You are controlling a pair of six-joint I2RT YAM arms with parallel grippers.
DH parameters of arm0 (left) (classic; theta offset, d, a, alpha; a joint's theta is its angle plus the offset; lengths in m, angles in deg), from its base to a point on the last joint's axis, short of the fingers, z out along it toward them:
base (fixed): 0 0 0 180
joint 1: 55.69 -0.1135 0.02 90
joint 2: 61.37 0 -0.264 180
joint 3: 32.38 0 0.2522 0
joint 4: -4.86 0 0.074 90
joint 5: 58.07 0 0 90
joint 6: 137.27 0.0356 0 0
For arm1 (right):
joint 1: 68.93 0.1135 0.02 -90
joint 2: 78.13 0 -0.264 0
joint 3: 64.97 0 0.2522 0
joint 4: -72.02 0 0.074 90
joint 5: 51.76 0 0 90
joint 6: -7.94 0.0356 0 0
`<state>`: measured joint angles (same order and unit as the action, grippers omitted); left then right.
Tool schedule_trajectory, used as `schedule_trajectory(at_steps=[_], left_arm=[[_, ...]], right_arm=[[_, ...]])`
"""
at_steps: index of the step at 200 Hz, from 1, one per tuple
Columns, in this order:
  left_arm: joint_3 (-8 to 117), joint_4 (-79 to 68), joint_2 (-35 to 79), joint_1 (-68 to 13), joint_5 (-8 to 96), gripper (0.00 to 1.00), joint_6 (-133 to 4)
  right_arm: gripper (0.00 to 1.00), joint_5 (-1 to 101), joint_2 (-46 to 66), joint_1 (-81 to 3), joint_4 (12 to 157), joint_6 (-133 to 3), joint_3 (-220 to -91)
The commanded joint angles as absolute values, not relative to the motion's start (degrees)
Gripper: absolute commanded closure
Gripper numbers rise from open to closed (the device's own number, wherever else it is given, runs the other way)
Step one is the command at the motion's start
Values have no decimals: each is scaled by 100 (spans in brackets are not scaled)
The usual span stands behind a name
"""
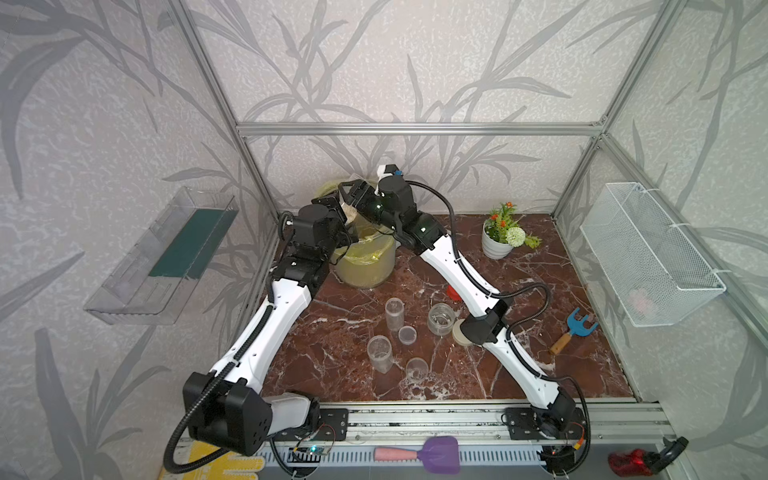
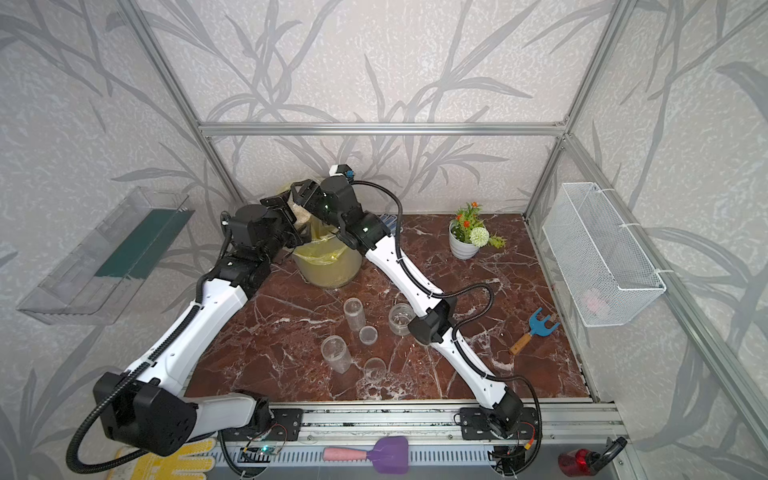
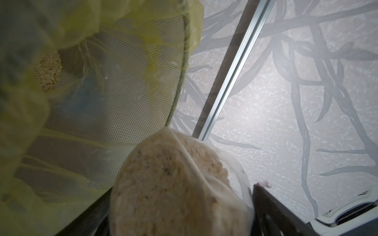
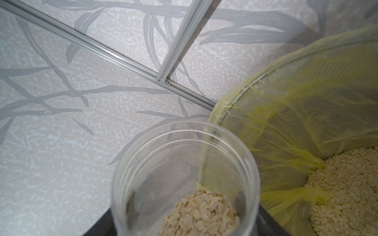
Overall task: Empty expired oatmeal from jars
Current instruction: Pour the expired oatmeal into the trash bin.
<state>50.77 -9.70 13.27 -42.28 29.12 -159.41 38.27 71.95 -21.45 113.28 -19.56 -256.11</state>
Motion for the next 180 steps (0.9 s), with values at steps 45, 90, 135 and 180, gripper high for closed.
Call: schedule_trajectory(at_steps=[45,90,135,180], left_arm=[[5546,-286,1679,-4209,2477,1,-16524],[5795,-141,2023,-4215,2598,5,-16531],[5767,-26,2133,-4188,2742,33,-16531],[5688,-37,2153,-4206,2784,67,-16531]], right_arm=[[90,3962,7236,-2103,10734,-1721,-26057],[91,4061,7282,-2104,10672,-1614,-26050],[91,4149,7368,-2103,10661,-1581,-26040],[87,4175,7418,-2104,10632,-1669,-26025]])
